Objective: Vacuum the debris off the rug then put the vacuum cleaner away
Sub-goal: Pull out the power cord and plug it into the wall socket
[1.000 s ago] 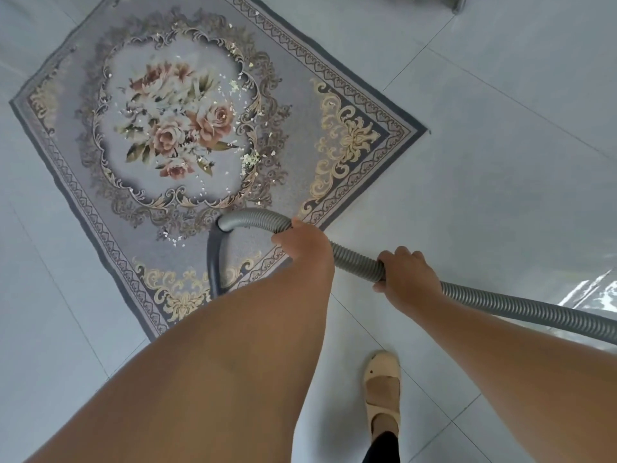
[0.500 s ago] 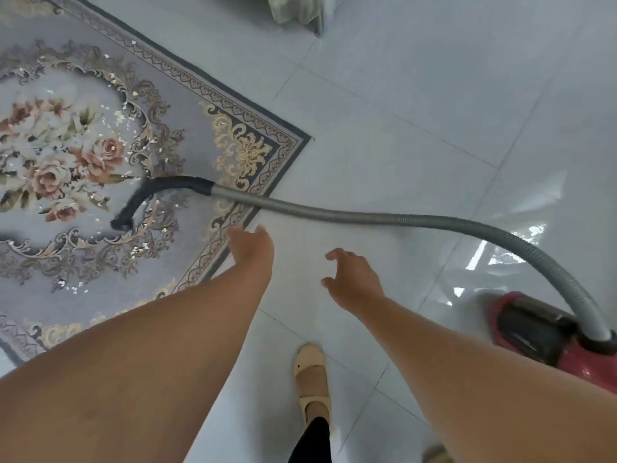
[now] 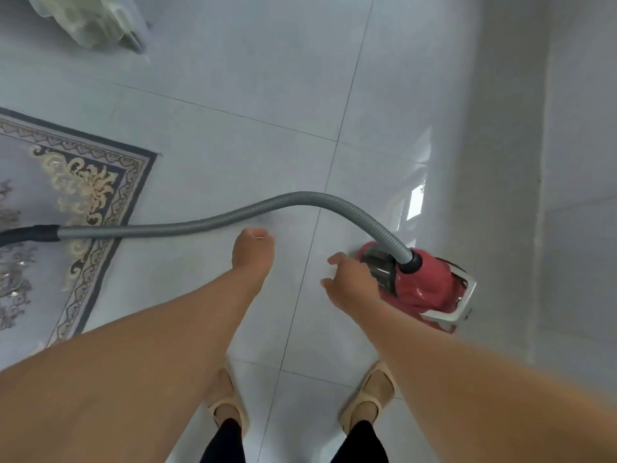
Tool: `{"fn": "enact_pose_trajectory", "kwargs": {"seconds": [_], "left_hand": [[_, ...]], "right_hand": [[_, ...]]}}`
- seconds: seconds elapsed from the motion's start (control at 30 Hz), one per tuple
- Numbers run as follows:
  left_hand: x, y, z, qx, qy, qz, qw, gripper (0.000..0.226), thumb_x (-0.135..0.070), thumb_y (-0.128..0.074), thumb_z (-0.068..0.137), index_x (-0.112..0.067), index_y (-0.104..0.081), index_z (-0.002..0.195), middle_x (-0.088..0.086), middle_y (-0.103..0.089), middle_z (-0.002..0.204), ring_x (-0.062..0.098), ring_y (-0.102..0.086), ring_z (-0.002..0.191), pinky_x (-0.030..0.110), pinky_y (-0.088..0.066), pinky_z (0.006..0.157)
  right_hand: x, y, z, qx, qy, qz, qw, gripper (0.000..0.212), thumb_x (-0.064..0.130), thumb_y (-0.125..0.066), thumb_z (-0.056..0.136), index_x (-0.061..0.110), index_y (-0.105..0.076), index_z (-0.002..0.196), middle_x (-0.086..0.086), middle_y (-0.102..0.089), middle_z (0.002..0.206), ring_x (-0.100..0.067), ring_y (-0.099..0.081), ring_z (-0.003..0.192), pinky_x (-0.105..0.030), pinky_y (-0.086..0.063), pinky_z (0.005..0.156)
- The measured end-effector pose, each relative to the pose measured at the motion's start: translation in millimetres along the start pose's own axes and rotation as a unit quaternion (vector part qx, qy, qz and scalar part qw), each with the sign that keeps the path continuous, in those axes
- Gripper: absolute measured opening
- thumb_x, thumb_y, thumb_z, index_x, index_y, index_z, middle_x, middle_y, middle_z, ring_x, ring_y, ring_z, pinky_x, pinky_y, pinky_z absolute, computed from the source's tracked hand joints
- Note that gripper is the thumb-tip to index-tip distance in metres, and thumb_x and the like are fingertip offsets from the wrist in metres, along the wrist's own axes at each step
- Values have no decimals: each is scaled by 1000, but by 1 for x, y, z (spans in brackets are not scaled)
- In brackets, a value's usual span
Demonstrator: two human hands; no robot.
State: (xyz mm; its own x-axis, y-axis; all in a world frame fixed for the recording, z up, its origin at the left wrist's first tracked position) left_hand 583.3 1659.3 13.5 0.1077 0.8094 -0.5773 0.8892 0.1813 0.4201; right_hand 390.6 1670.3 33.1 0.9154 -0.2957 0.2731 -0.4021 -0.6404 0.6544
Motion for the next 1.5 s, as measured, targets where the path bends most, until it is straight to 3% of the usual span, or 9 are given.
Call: {"fn": "enact_pose_trajectory", "kwargs": {"seconds": [0.17,0.33,0.4,0.5,0.7,0.9,0.97,1.3,1.5], "left_hand": [[-21,-113,-51,123,-62,126,982,6,-16,-55,92,-17,-60,94,3,-65,100,27,-65,99,41,-53,90],[-32,-233,-85,201,-157,248,935,25,-10,-58,89,-12,-62,114,6,-62,116,23,-59,108,31,-47,91],[-45,-268,-95,171,-292,344,876,34,-4,-60,86,-14,-59,119,5,-56,119,24,-53,110,31,-44,90],[-56,-311,-103,135,-434,477,752,43,-2,-57,82,-17,-57,122,5,-52,120,26,-47,111,34,-41,90],[-29,-342,-78,152,-453,669,569,47,-9,-48,89,-9,-43,136,11,-49,128,30,-46,120,44,-22,114],[-30,-335,-56,125,-487,718,481,40,-11,-46,91,-8,-41,130,12,-51,123,29,-45,115,39,-27,103],[-28,-327,-50,125,-486,728,468,39,-11,-47,91,-8,-41,129,12,-51,123,29,-44,116,39,-27,103],[1,-174,17,71,-418,732,534,41,-9,-53,87,-5,-44,127,12,-52,122,29,-46,115,37,-29,101],[16,-50,66,17,-369,736,567,35,-8,-54,86,-6,-50,121,10,-51,121,28,-44,115,37,-29,100]], "right_hand": [[-108,39,2,-32,-66,21,997,38,19,-54,92,21,-50,130,-4,-54,127,-29,-46,122,-47,-41,100],[-213,60,15,-56,-160,51,984,48,28,-60,91,12,-44,133,-10,-44,133,-34,-43,124,-48,-41,101],[-247,62,22,-73,-202,75,974,58,29,-64,88,8,-38,136,-14,-42,136,-36,-43,126,-49,-41,102],[-287,52,38,-75,-257,161,950,71,27,-68,84,2,-30,138,-19,-46,135,-38,-46,126,-48,-43,102],[-307,30,64,-52,-308,218,925,69,27,-68,85,-5,-30,134,-24,-43,134,-36,-51,120,-41,-50,93],[-301,20,69,-77,-330,198,920,83,27,-73,80,-3,-25,140,-23,-34,139,-39,-48,122,-46,-47,99],[-295,19,68,-83,-311,194,927,86,29,-77,75,-1,-28,140,-21,-36,137,-39,-51,119,-48,-48,99],[-141,-28,79,-58,-211,137,966,84,35,-76,70,6,-31,135,-20,-36,133,-37,-40,126,-47,-41,105],[-22,-72,84,-6,-146,126,981,86,34,-76,74,9,-27,140,-18,-34,138,-34,-42,127,-34,-41,80]]}}
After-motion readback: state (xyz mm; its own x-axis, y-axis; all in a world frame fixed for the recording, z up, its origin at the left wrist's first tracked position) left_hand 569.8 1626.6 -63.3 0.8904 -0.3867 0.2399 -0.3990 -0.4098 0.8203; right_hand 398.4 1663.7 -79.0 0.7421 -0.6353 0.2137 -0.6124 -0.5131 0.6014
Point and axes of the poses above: each hand's wrist, its own z-axis towards the middle knuckle, its own y-axis out of the back of the hand, x = y × z, the point moved 6 cm from there along z, towards the middle knuckle
